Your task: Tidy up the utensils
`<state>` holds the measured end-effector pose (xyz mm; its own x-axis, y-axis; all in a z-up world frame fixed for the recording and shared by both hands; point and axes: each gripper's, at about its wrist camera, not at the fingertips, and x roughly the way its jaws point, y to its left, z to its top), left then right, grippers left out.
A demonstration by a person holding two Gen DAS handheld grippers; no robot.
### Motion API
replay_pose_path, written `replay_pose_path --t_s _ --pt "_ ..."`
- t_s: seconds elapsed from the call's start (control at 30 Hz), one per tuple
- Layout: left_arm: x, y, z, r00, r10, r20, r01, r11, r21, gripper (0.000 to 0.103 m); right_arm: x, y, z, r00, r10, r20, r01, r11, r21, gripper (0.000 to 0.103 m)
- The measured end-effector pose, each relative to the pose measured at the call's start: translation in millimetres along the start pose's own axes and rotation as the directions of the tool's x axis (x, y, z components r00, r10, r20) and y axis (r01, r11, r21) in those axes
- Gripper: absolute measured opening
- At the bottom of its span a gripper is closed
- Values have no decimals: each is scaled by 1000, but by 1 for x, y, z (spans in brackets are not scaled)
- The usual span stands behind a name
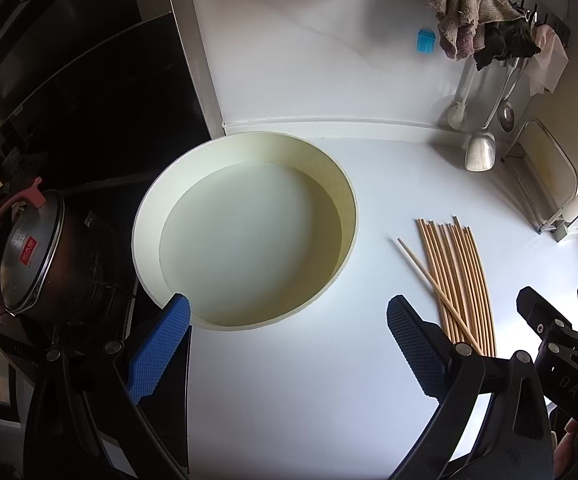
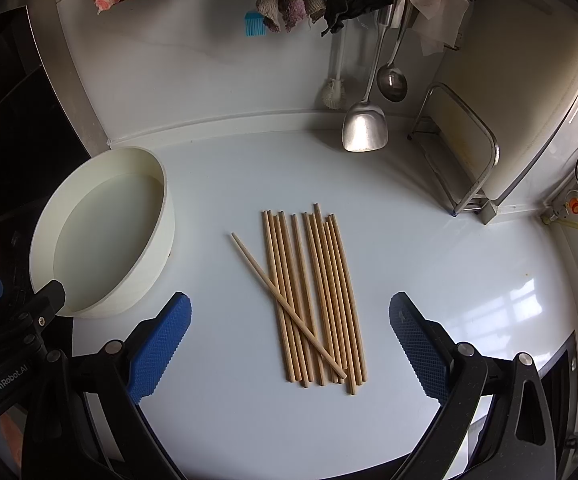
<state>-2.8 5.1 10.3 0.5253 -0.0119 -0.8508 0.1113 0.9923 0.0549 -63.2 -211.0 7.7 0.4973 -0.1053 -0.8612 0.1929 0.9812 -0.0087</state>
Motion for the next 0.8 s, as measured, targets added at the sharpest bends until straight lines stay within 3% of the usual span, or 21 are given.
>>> replay_pose_path --t_s 0.8 --pt "0 0 0 1000 0 2 0 1000 2 97 9 -2 3 1000 3 -11 -2 1000 3 95"
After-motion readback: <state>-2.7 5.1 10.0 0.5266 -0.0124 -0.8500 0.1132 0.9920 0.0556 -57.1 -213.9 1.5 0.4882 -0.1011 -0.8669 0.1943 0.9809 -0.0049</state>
